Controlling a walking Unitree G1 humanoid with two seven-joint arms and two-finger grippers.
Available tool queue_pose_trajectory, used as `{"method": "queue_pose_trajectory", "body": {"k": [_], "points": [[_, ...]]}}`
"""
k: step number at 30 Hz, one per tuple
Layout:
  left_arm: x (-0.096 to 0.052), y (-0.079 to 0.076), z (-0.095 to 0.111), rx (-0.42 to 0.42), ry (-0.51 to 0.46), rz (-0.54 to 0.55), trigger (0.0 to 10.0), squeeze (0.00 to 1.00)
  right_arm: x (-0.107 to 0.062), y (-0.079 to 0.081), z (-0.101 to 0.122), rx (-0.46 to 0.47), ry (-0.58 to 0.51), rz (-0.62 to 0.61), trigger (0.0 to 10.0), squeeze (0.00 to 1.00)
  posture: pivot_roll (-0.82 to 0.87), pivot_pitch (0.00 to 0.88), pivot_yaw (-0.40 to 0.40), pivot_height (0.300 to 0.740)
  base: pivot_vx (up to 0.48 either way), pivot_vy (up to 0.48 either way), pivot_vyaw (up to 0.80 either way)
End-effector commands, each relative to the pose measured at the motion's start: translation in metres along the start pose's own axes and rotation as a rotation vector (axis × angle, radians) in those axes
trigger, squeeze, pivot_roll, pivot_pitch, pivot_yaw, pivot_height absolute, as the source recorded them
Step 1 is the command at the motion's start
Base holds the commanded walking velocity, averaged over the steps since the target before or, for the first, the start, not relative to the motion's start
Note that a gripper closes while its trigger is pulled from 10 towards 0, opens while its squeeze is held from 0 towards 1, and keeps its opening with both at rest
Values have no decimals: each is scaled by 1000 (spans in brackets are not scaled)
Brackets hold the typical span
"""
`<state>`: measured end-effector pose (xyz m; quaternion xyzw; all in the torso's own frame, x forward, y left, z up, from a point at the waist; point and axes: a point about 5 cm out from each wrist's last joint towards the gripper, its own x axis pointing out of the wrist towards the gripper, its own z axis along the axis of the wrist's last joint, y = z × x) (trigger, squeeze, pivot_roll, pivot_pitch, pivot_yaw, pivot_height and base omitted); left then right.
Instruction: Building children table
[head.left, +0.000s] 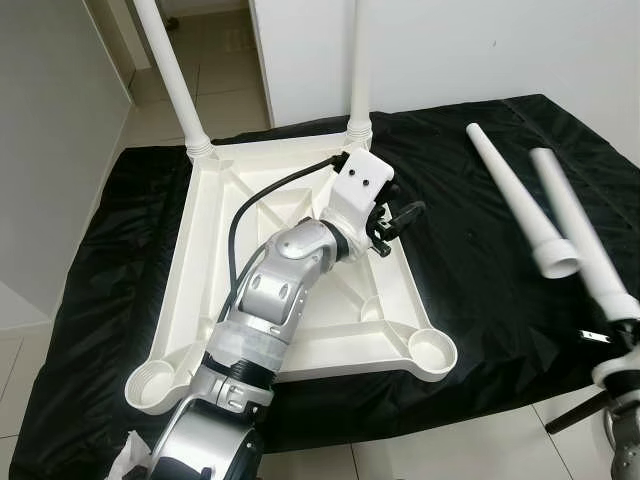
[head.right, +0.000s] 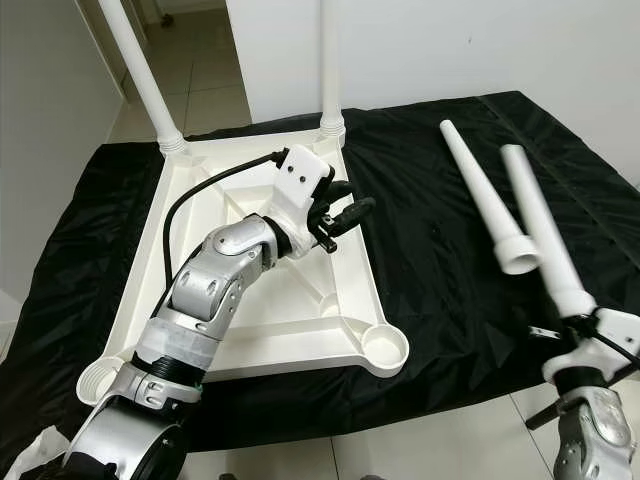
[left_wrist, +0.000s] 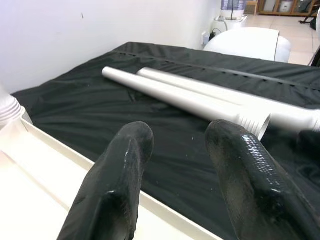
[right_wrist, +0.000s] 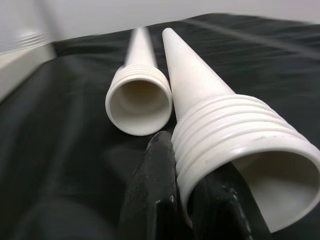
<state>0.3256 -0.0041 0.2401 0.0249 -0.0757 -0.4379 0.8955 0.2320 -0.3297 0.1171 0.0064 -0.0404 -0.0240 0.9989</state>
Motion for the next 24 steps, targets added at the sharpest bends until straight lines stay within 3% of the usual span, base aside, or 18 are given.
{"method": "queue_pose_trajectory", "body": {"k": [1, 7, 10, 15, 18, 22, 24], "points": [[4, 4, 4, -14, -25, 109, 10000, 0, 0, 10, -12, -1, 92, 100, 10000, 0, -185, 34, 77, 740, 0, 0, 0], [4, 4, 5, -12, -27, 113, 10000, 0, 3, 20, -13, -6, 117, 203, 10000, 0, -181, 32, 73, 740, 0, 0, 0], [4, 4, 5, -14, -25, 113, 10000, 0, 3, 37, -15, 6, 138, 338, 10000, 0, -180, 31, 72, 740, 0, 0, 0], [5, 4, 4, -21, -16, 115, 10000, 0, 4, 40, -14, 8, 129, 357, 10000, 0, -177, 31, 72, 740, 0, 0, 0], [6, 3, 2, -40, 7, 100, 10000, 0, 8, 37, -10, -7, 89, 310, 10000, 0, -175, 32, 71, 740, 0, 0, 0], [9, 3, -9, -39, 111, 117, 10000, 0, 22, 31, 9, -6, -69, 83, 10000, 0, -174, 28, 74, 740, 0, 0, 0], [11, 6, -15, -17, 172, 151, 10000, 0, 27, 35, 17, 3, -109, 6, 10000, 0, -175, 27, 77, 740, 0, 0, 0]]}}
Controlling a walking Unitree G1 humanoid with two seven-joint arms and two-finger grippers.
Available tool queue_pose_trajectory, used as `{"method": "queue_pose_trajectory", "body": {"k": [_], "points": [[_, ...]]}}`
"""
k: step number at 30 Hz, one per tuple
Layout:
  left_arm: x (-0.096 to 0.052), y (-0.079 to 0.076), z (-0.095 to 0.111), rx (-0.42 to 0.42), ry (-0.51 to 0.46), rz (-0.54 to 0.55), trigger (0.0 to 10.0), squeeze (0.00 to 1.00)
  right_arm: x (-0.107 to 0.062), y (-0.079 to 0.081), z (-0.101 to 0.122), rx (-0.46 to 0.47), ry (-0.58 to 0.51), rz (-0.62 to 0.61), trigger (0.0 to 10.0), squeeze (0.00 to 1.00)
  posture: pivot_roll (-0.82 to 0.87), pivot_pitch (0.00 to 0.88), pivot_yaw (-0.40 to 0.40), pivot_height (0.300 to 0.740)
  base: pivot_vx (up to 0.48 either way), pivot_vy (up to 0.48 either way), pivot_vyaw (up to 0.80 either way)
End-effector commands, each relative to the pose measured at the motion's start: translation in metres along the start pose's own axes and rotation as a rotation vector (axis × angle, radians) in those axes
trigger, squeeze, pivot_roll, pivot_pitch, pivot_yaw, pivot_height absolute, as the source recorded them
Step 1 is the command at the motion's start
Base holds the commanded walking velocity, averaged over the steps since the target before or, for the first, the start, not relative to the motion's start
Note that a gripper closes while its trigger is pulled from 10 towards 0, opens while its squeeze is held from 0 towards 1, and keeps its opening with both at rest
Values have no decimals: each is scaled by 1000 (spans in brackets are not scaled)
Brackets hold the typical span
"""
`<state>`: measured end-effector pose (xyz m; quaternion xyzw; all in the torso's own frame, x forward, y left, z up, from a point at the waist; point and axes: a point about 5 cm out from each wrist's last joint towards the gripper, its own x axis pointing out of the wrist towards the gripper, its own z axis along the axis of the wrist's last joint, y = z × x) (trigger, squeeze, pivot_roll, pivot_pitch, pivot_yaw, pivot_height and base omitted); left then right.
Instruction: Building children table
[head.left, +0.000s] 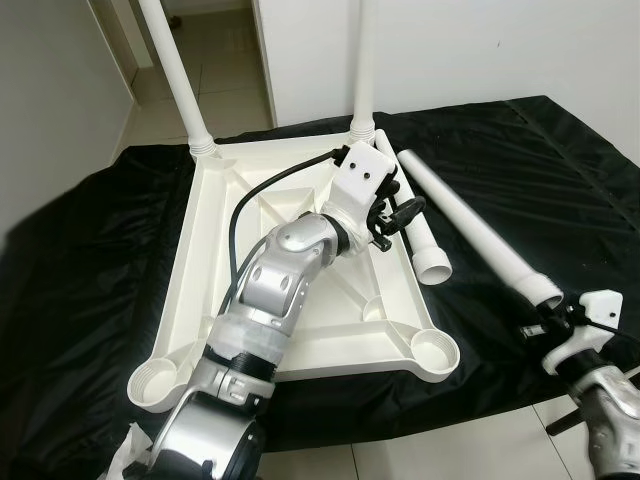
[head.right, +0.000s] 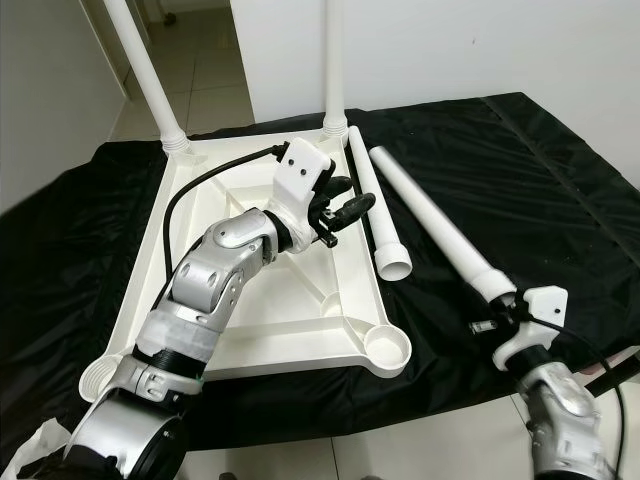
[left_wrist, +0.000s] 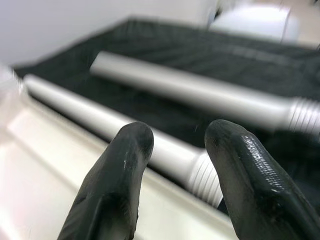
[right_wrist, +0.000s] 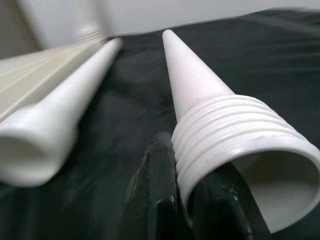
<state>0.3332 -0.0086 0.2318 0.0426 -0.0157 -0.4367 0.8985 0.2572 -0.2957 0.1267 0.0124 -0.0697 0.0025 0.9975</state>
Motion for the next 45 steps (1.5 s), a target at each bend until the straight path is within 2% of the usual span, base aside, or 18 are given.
{"method": "queue_pose_trajectory", "body": {"k": [1, 9, 12, 15, 17, 18, 19, 20, 23, 24, 25, 28, 31, 32, 34, 35, 43, 45], "points": [[4, 5, -7, 16, 65, 168, 10000, 0, 4, 2, 11, -30, -59, -67, 10000, 0, -175, 27, 77, 740, 0, 0, 0], [9, 8, -11, 9, 114, 158, 10000, 0, 11, 19, 17, -77, -96, -80, 10000, 0, -179, 22, 82, 740, 0, 0, 0], [11, 13, -6, -66, 64, 168, 10000, 0, 13, 35, 22, -83, -167, -57, 10000, 0, -179, 22, 82, 740, 0, 0, 0], [11, 13, -4, -100, 46, 158, 10000, 0, 13, 40, 25, -79, -201, -53, 10000, 0, -179, 22, 82, 740, 0, 0, 0], [10, 13, 3, -232, -19, 79, 10000, 0, 15, 53, 38, -84, -279, -38, 10000, 0, -173, 16, 85, 740, 0, 0, 0], [10, 13, 3, -232, -19, 79, 10000, 0, 15, 53, 38, -84, -279, -38, 10000, 0, -173, 16, 85, 740, 0, 0, 0], [9, 13, 5, -276, -29, 50, 10000, 153, 16, 58, 44, -92, -309, -36, 10000, 0, -173, 16, 85, 740, 0, 0, 0], [8, 14, 8, -319, -52, 16, 10000, 1000, 17, 62, 49, -100, -335, -38, 10000, 0, -166, 12, 86, 740, 0, 0, 0], [4, 19, 16, -417, -107, -56, 10000, 1000, 21, 77, 66, -129, -409, -29, 10000, 0, -165, 12, 88, 740, 0, 0, 0], [4, 19, 16, -417, -107, -56, 10000, 1000, 21, 77, 66, -129, -409, -29, 10000, 0, -165, 12, 88, 740, 0, 0, 0], [2, 21, 22, -448, -133, -93, 10000, 1000, 24, 87, 74, -162, -443, 5, 10000, 0, -164, 9, 89, 740, 0, 0, 0], [1, 22, 26, -474, -151, -128, 10000, 1000, 26, 93, 78, -181, -466, 25, 10000, 0, -161, 6, 89, 740, 0, 0, 0], [-5, 19, 35, -520, -207, -230, 10000, 1000, 29, 102, 85, -194, -493, 69, 10000, 0, -157, 3, 89, 740, 0, 0, 0], [-9, 20, 42, -595, -239, -287, 10000, 1000, 30, 110, 88, -230, -509, 125, 10000, 0, -154, 1, 89, 740, 0, 0, 0], [-10, 21, 43, -615, -245, -300, 10000, 1000, 30, 112, 89, -240, -513, 139, 10000, 0, -150, 0, 90, 740, 0, 0, 0], [-11, 21, 45, -639, -251, -315, 10000, 0, 30, 114, 90, -245, -515, 147, 10000, 0, -150, 0, 90, 740, 0, 0, 0], [-16, 24, 46, -758, -250, -369, 10000, 0, 34, 137, 91, -242, -528, 262, 10000, 0, -136, 0, 87, 740, 0, 0, 0], [-14, 25, 43, -759, -229, -352, 10000, 0, 36, 155, 82, -273, -502, 351, 10000, 0, -133, 0, 87, 740, 0, 0, 0]]}}
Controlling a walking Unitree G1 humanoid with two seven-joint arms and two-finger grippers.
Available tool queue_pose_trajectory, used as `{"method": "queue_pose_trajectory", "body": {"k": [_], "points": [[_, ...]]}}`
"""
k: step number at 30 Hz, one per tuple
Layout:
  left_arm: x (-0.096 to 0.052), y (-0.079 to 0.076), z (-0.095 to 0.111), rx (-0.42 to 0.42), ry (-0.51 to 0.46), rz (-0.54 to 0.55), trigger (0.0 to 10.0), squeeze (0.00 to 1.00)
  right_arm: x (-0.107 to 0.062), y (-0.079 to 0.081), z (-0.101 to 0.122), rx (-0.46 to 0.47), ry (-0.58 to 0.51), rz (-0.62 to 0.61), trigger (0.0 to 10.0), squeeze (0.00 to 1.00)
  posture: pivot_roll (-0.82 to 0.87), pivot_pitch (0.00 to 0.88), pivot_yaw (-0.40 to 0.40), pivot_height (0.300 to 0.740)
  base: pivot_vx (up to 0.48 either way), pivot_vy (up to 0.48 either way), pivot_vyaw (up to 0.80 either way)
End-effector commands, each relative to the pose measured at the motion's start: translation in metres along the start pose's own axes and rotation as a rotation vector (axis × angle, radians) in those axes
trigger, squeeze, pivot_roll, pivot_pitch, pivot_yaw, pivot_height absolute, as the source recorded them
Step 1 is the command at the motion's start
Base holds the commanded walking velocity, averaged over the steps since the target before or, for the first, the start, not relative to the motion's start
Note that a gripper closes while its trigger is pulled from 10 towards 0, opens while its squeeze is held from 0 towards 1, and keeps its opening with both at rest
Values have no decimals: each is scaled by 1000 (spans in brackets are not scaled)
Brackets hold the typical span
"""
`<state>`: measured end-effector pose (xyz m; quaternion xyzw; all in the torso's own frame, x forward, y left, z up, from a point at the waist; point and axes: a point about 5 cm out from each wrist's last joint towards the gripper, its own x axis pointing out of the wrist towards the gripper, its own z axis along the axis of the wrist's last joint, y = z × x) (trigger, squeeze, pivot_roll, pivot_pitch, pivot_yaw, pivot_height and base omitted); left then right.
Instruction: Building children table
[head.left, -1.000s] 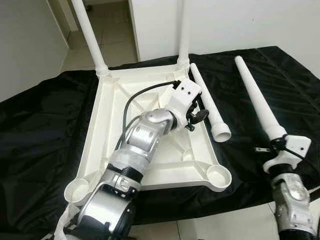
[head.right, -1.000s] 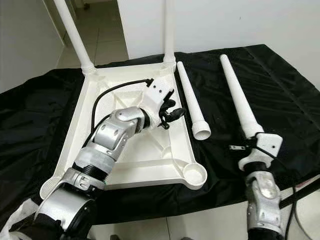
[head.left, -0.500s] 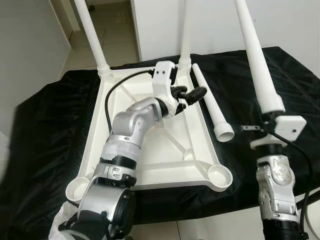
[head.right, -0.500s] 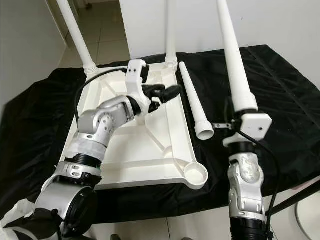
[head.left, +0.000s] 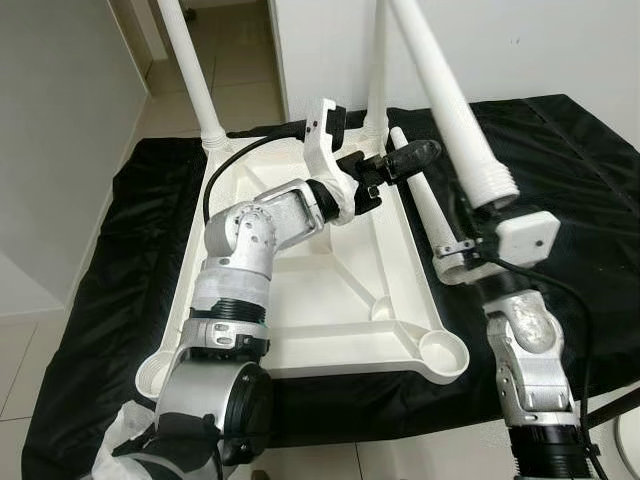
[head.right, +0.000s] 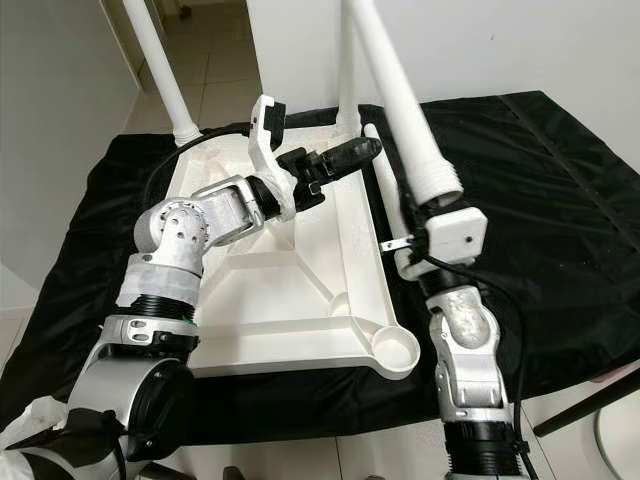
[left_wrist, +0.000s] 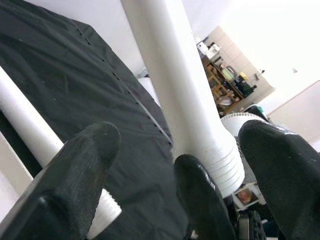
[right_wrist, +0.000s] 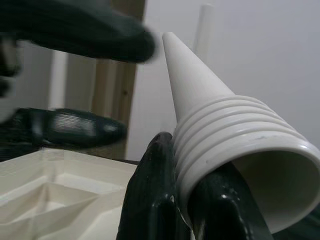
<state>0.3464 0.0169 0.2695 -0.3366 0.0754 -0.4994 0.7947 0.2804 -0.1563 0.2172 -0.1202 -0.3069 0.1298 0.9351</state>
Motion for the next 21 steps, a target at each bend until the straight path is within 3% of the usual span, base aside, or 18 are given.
{"method": "queue_pose_trajectory", "body": {"k": [1, 10, 15, 21], "points": [[1, -9, 2, 3, 15, -147, 10000, 0, 4, 17, 0, -9, -19, 90, 10000, 0, -133, 0, 87, 740, 0, 0, 0], [3, -4, 0, 15, 29, -93, 10000, 0, 3, 33, -6, -13, 1, 168, 10000, 0, -125, 0, 80, 740, 0, 0, 0], [4, 1, 4, 1, 34, -55, 10000, 0, -7, 47, -12, -14, 23, 204, 10000, 0, -125, 0, 79, 740, 0, 0, 0], [5, 13, 17, -23, 39, 34, 10000, 0, -26, 59, -21, -107, 47, 207, 10000, 0, -135, 0, 80, 740, 0, 0, 0]]}}
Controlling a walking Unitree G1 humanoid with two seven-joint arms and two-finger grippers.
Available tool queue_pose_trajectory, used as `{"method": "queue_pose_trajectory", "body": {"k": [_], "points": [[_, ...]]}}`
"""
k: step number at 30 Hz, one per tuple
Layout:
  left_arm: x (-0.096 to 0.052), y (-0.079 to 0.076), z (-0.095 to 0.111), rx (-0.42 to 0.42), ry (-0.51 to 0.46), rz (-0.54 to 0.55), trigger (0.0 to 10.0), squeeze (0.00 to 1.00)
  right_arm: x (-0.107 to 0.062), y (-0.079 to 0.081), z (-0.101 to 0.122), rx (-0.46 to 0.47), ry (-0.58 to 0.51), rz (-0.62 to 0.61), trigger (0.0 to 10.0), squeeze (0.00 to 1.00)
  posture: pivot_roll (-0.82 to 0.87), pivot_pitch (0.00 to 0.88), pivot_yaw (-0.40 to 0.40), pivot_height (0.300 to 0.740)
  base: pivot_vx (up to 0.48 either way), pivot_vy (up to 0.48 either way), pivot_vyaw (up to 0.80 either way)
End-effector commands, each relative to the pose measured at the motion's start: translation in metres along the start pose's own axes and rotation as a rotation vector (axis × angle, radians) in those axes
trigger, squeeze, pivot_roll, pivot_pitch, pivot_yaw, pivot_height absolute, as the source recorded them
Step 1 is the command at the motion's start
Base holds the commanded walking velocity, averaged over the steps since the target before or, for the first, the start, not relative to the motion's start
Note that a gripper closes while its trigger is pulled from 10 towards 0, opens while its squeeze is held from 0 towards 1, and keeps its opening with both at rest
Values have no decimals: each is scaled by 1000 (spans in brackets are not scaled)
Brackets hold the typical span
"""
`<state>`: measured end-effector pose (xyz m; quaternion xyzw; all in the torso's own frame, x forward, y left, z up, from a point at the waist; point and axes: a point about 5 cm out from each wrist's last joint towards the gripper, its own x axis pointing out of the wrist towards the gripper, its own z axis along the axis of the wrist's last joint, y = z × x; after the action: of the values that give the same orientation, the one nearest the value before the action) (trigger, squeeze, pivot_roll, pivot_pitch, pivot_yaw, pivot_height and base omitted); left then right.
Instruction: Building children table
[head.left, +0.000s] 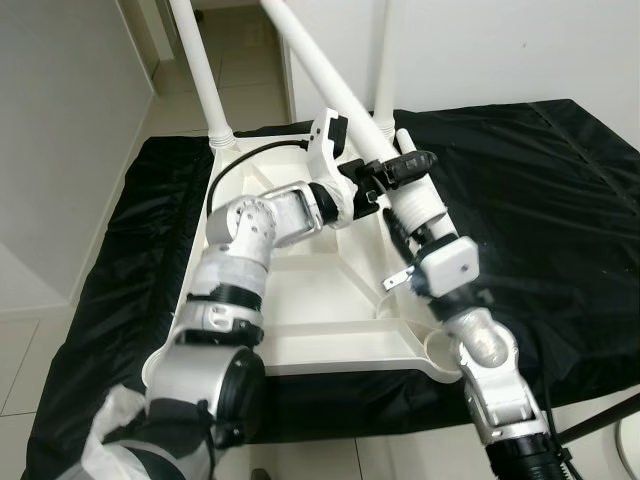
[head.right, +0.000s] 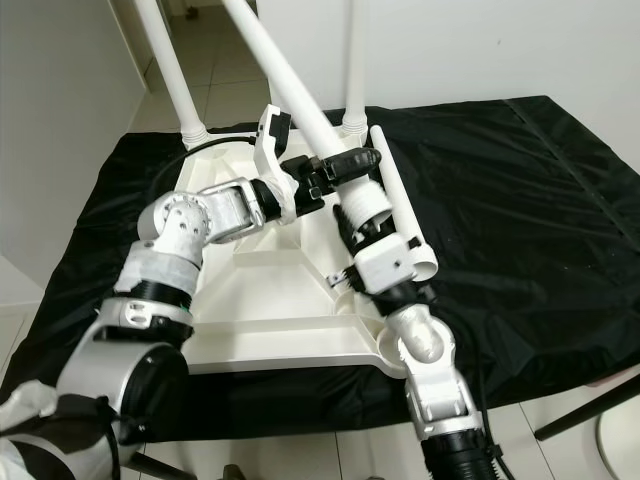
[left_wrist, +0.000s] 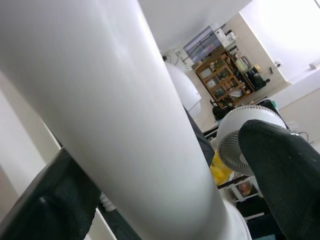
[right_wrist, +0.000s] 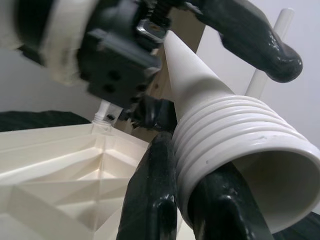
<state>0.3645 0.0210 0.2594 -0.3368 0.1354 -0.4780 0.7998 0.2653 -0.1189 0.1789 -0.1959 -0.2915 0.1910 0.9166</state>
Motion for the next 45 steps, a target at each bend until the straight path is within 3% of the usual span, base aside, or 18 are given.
{"method": "queue_pose_trajectory", "body": {"k": [1, 9, 13, 22, 23, 24, 25, 37, 38, 41, 42, 45], "points": [[0, -6, 19, 31, -49, -33, 10000, 0, -8, 13, -7, -22, 32, 36, 10000, 0, -137, 0, 81, 740, 0, 0, 0], [-5, 4, 37, -30, -101, 28, 10000, 0, -31, 19, -20, -142, 81, 6, 10000, 0, -142, 0, 81, 740, 0, 0, 0], [-8, 10, 47, -76, -126, 65, 10000, 0, -52, 21, -27, -293, 96, -9, 10000, 0, -144, 0, 83, 740, 0, 0, 0], [-8, 17, 49, -125, -128, 118, 10000, 0, -60, 21, -31, -385, 79, 5, 10000, 0, -150, 0, 89, 740, 0, 0, 0], [-8, 18, 49, -127, -128, 118, 4706, 0, -61, 22, -31, -396, 74, 9, 10000, 0, -151, 0, 90, 740, 0, 0, 0], [-8, 18, 49, -127, -128, 118, 4706, 0, -61, 22, -31, -396, 74, 9, 10000, 0, -151, 0, 90, 740, 0, 0, 0], [-8, 17, 49, -126, -128, 104, 0, 0, -60, 23, -31, -401, 69, 16, 10000, 0, -151, 0, 90, 740, 0, 0, 0], [-6, 15, 53, -168, -146, 67, 0, 0, -61, 27, -33, -435, 25, -11, 10000, 0, -149, 0, 87, 740, 0, 0, 0], [-7, 16, 54, -173, -152, 70, 0, 0, -62, 27, -33, -434, 23, -19, 10000, 478, -149, 0, 87, 740, 0, 0, 0], [-8, 16, 55, -178, -159, 73, 0, 0, -63, 27, -33, -432, 20, -30, 10000, 478, -146, 0, 82, 740, 0, 0, 0], [-9, 18, 56, -190, -165, 81, 0, 0, -65, 26, -32, -434, 14, -41, 10000, 1000, -145, 0, 81, 740, 0, 0, 0], [-10, 21, 56, -222, -167, 106, 431, 0, -69, 25, -31, -448, 2, -71, 10000, 1000, -145, 0, 81, 740, 0, 0, 0]]}}
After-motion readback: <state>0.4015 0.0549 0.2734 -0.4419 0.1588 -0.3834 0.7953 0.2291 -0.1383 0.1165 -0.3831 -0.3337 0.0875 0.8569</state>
